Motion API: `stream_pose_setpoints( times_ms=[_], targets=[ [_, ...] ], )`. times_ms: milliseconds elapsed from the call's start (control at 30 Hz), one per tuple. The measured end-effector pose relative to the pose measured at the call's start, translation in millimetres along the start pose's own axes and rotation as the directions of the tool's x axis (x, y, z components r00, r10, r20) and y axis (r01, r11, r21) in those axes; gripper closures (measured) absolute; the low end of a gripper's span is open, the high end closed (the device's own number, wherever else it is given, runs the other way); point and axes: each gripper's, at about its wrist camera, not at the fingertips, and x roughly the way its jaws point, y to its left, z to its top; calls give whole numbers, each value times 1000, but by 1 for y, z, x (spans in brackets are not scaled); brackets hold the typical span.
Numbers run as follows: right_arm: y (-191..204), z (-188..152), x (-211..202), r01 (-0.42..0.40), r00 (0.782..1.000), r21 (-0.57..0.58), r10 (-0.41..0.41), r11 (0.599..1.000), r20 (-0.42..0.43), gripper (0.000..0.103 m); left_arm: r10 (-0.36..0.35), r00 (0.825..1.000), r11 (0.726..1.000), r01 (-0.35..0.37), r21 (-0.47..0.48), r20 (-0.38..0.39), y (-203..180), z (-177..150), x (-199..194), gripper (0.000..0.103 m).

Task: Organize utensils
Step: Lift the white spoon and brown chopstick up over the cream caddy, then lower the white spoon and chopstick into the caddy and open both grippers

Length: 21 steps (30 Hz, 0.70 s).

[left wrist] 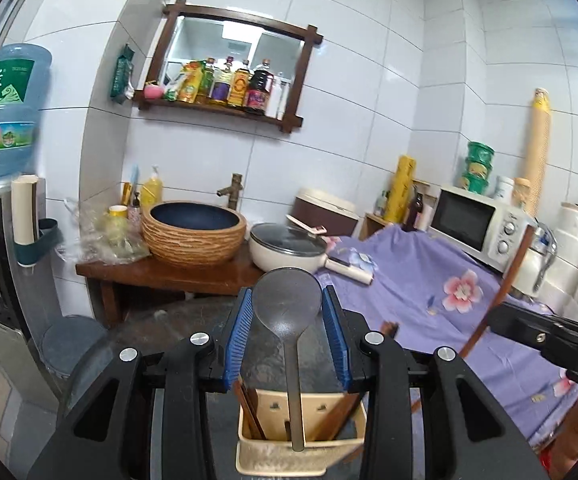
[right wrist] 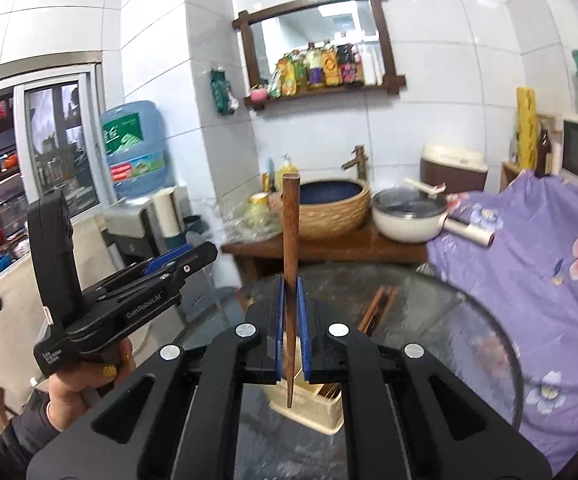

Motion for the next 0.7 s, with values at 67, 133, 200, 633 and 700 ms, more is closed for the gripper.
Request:
stream_pose_setpoints(
  times_ms=[67,133,200,633,700],
  targets=[
    [-1,6,6,19,1000,1,-19,1000,12,96,18,1000,1000,-18,6,12,-1,1,9,68],
    [-5,7,13,24,1000,17,-24,1000,14,96,29,999,1000,-29,11,14,-2,-1,16,68],
    [-7,5,21,53,998,6,-53,999,32,96,44,999,999,-44,18,22,-3,-6,21,68],
    [-25,-50,69,93,995,28,-92,995,-39,96,87,995,996,-85,41,-52,3,-61,57,68],
    [-25,-59,75,101,994,17,-100,995,-47,96,91,994,995,-88,47,-69,4,-68,60,68]
  ],
)
